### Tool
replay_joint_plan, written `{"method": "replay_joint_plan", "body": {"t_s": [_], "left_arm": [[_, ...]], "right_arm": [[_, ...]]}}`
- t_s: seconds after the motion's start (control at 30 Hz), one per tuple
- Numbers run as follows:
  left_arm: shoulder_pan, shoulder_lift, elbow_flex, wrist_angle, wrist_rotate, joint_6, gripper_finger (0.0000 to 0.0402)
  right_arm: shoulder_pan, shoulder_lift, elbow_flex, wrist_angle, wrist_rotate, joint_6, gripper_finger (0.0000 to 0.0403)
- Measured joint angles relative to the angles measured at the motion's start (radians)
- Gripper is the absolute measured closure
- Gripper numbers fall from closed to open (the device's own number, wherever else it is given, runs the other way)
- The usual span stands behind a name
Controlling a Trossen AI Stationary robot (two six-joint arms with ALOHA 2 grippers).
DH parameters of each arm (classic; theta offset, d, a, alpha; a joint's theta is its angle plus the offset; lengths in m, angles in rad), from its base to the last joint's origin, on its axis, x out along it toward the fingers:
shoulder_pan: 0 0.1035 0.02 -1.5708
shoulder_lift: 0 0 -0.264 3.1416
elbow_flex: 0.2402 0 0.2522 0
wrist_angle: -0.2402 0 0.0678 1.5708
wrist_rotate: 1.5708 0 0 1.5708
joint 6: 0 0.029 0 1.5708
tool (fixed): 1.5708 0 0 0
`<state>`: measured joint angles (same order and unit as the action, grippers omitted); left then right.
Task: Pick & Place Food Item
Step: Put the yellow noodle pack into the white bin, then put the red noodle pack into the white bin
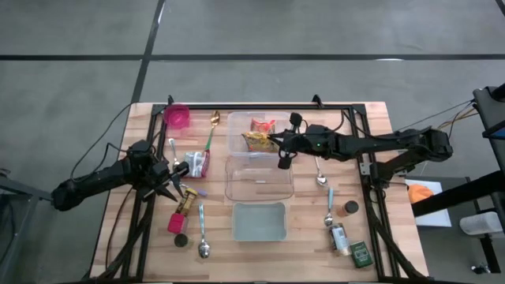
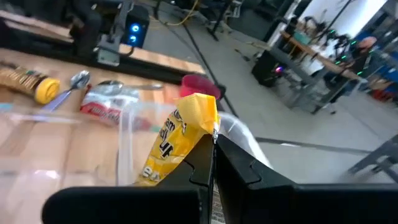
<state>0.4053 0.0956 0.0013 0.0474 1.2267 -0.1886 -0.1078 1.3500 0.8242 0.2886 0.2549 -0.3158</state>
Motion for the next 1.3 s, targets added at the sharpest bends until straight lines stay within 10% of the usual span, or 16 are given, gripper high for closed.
{"method": "replay_joint_plan", "body": {"t_s": [0.67, 1.3], "left_arm": [[0.000, 0.000, 0.000, 0.000, 0.000, 0.000, 0.0291], [0.000, 0.000, 0.000, 0.000, 0.000, 0.000, 0.0291]], "right_arm": [[-0.003, 0.000, -0.118, 0.018, 0.033, 0.126, 0.0387], [-0.008, -0.002, -0.093, 0.088, 0.033, 0.180, 0.0195]]}}
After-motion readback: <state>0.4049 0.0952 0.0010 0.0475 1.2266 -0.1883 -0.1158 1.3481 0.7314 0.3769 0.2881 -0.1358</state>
